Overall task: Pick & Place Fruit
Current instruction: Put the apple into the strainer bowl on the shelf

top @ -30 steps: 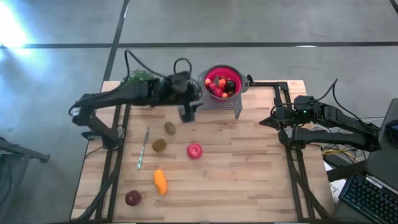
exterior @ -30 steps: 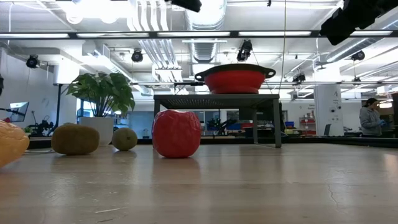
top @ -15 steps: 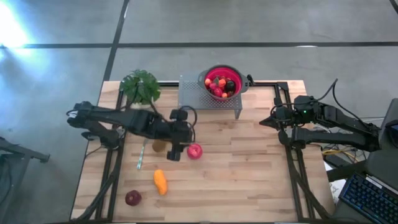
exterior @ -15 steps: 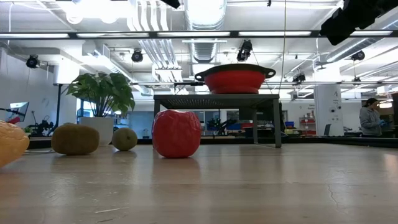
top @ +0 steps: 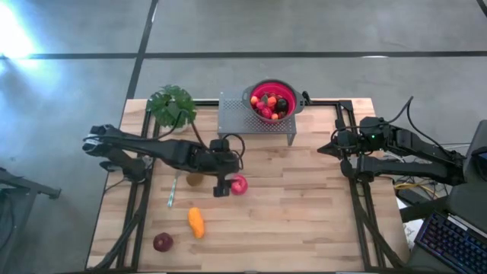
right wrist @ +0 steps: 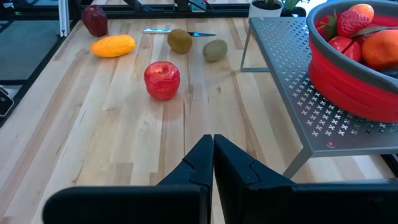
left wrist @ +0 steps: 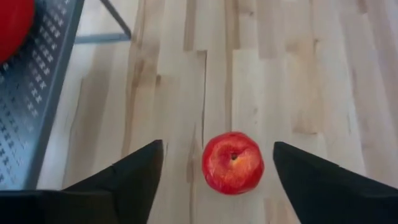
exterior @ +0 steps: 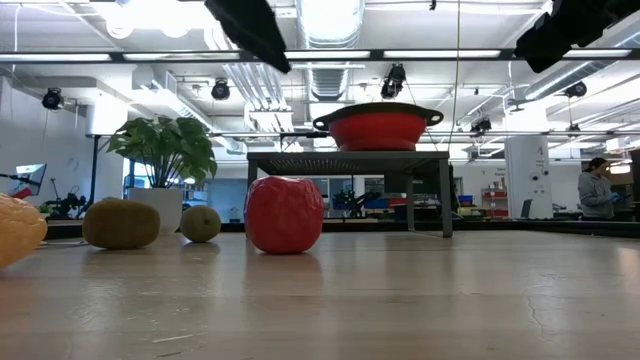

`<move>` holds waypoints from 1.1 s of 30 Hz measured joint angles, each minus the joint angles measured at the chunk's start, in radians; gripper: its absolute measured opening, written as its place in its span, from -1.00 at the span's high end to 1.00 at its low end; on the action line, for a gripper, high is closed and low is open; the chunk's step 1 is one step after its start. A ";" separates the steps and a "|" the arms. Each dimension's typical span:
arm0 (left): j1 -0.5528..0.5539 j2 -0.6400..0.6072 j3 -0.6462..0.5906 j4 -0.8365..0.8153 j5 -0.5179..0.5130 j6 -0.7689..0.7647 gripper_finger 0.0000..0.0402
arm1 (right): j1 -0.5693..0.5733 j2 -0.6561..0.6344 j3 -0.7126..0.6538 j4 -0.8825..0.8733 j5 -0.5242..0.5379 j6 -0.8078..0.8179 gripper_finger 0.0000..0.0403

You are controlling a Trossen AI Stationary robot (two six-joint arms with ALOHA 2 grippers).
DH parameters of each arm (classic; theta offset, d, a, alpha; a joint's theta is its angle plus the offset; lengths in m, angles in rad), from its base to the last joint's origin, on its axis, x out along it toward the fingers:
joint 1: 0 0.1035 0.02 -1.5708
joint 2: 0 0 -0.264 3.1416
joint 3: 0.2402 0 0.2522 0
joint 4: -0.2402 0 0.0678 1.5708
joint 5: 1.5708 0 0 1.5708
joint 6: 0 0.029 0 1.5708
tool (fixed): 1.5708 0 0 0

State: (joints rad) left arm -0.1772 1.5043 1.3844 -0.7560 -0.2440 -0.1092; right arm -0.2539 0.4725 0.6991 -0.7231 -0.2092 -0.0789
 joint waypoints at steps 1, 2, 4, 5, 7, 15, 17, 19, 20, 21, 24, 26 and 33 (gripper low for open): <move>0.003 0.000 -0.010 0.000 0.001 -0.008 -0.59 | 0.000 0.000 0.000 0.000 0.000 -0.002 0.96; 0.004 0.000 -0.021 0.003 0.002 -0.015 -0.64 | 0.000 0.000 0.000 0.000 0.000 -0.002 0.96; 0.007 0.000 -0.051 0.025 0.007 -0.025 -0.71 | 0.000 0.000 0.000 0.000 0.000 0.000 0.96; 0.008 0.000 -0.066 0.035 0.009 -0.025 -0.73 | 0.000 0.000 0.000 0.000 0.000 -0.002 0.96; 0.007 0.000 -0.094 0.050 0.012 -0.025 -0.76 | 0.000 0.000 0.000 0.000 0.000 -0.001 0.96; 0.007 0.005 -0.233 0.233 0.020 -0.025 -0.77 | 0.000 0.000 0.000 0.000 0.000 -0.001 0.96; 0.007 0.005 -0.254 0.244 0.023 -0.026 -0.77 | 0.000 0.000 0.000 0.000 0.000 -0.002 0.96; 0.007 0.005 -0.268 0.263 0.024 -0.026 -0.77 | 0.000 0.000 0.000 0.000 0.000 -0.001 0.96; 0.005 0.005 -0.276 0.275 0.025 -0.027 -0.77 | 0.000 0.000 0.000 0.000 0.000 0.000 0.96; 0.006 0.004 -0.283 0.276 0.029 -0.027 -0.77 | 0.000 0.000 0.000 0.000 0.000 -0.002 0.96; 0.005 0.005 -0.296 0.280 0.049 -0.027 -0.76 | 0.000 0.000 0.000 0.000 0.000 0.000 0.96; 0.005 0.004 -0.299 0.285 0.050 -0.027 -0.76 | 0.000 0.000 0.000 0.000 0.000 -0.002 0.96; 0.006 0.004 -0.298 0.313 0.043 -0.027 -0.76 | 0.000 0.000 0.000 0.000 0.000 -0.001 0.96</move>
State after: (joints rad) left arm -0.1713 1.5082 1.0860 -0.4427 -0.2012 -0.1360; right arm -0.2539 0.4725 0.6991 -0.7231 -0.2091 -0.0794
